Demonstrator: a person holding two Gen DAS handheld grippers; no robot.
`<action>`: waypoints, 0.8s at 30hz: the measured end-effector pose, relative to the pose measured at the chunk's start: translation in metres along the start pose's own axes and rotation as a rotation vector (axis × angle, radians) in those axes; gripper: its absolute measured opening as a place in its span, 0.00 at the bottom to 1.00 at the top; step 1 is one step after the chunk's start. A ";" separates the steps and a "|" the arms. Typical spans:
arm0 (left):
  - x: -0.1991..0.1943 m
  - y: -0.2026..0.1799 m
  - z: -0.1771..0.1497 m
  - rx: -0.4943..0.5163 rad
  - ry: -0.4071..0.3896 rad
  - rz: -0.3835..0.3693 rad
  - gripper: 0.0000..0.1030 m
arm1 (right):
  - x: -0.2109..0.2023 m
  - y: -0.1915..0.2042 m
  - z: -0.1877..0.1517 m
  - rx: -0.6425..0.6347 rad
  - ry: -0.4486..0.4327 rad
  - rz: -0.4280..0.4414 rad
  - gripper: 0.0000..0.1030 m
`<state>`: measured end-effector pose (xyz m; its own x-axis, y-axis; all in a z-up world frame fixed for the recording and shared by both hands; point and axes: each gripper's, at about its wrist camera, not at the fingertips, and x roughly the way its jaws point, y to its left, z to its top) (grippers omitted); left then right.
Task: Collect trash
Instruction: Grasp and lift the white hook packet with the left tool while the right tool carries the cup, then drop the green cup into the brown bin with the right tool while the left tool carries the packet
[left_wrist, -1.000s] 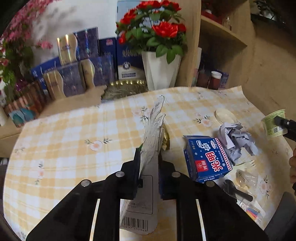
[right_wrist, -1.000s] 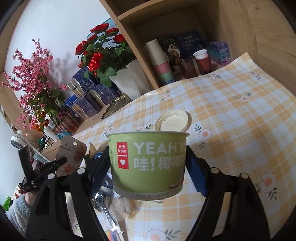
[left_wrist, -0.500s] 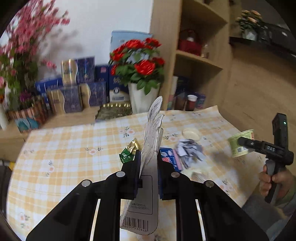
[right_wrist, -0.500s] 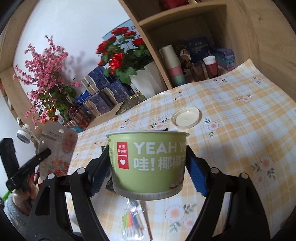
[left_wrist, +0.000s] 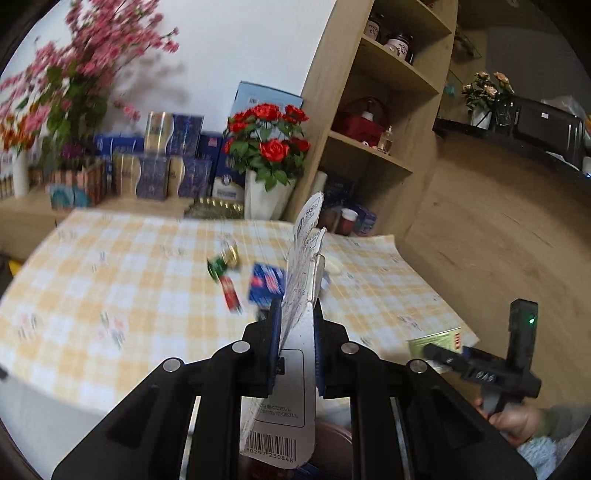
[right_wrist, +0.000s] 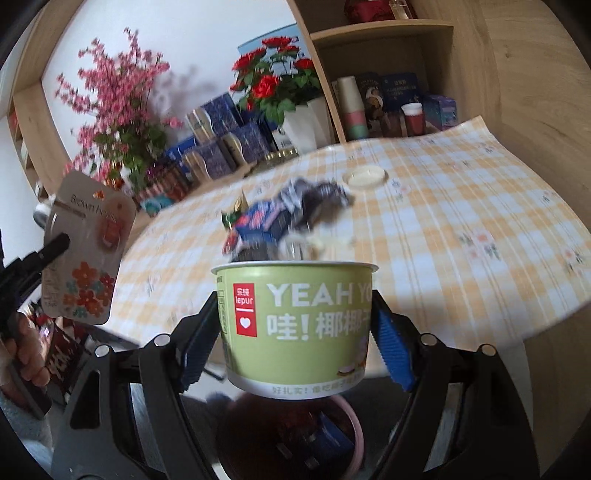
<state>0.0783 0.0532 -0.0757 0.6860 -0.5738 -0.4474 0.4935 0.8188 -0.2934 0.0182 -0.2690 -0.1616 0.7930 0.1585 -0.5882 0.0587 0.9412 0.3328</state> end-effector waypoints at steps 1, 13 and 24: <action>-0.005 -0.006 -0.013 -0.001 0.003 -0.007 0.15 | -0.005 0.004 -0.012 -0.023 0.008 -0.010 0.75; -0.015 -0.030 -0.110 -0.001 -0.018 -0.033 0.14 | 0.020 0.035 -0.100 -0.210 0.121 0.005 0.75; 0.017 -0.018 -0.142 -0.060 0.089 -0.024 0.13 | 0.078 0.022 -0.133 -0.163 0.300 -0.021 0.76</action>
<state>0.0053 0.0313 -0.1984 0.6228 -0.5912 -0.5125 0.4744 0.8062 -0.3535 0.0007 -0.1966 -0.2985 0.5773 0.1966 -0.7925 -0.0442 0.9767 0.2101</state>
